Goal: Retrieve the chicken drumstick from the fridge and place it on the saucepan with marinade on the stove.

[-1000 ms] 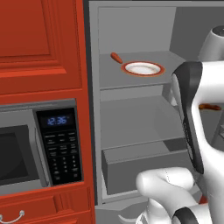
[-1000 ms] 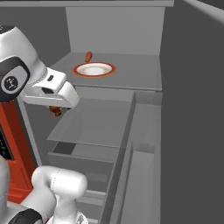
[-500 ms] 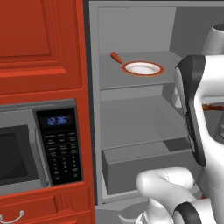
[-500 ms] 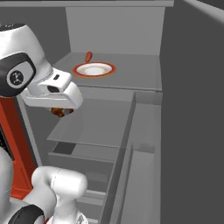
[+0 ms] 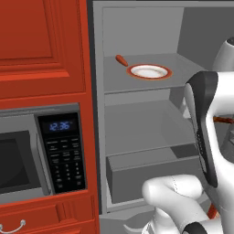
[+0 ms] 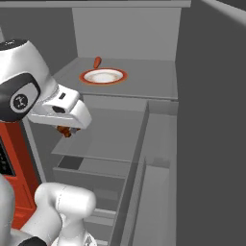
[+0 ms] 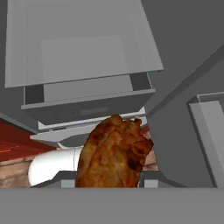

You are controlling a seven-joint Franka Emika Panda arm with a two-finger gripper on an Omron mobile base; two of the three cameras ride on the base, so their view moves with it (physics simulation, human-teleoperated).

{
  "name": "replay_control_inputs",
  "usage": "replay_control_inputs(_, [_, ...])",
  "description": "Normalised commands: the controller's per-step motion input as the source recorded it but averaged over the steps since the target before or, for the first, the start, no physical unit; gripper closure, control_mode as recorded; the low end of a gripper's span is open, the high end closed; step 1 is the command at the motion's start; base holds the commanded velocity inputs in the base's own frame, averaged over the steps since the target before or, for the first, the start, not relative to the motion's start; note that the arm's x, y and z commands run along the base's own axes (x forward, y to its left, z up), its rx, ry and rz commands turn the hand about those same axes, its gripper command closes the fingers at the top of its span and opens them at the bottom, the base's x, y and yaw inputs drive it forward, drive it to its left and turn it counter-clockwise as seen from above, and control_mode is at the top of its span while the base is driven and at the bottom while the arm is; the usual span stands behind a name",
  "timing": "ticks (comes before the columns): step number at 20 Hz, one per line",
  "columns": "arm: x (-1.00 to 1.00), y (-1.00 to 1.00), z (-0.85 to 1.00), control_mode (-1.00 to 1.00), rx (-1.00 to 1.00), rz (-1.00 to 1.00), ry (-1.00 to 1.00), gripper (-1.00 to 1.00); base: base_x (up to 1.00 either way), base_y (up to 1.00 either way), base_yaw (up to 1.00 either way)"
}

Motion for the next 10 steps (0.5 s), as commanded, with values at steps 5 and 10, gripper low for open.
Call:
replay_control_inputs(5, [-0.06, -0.01, -0.04, -1.0, 0.15, -0.01, 0.0, 1.0, 0.0, 0.0, 0.0])
replay_control_inputs(10, [-0.01, 0.0, 0.0, -1.0, 0.04, 0.0, -0.01, 1.0, 0.0, 0.0, 0.0])
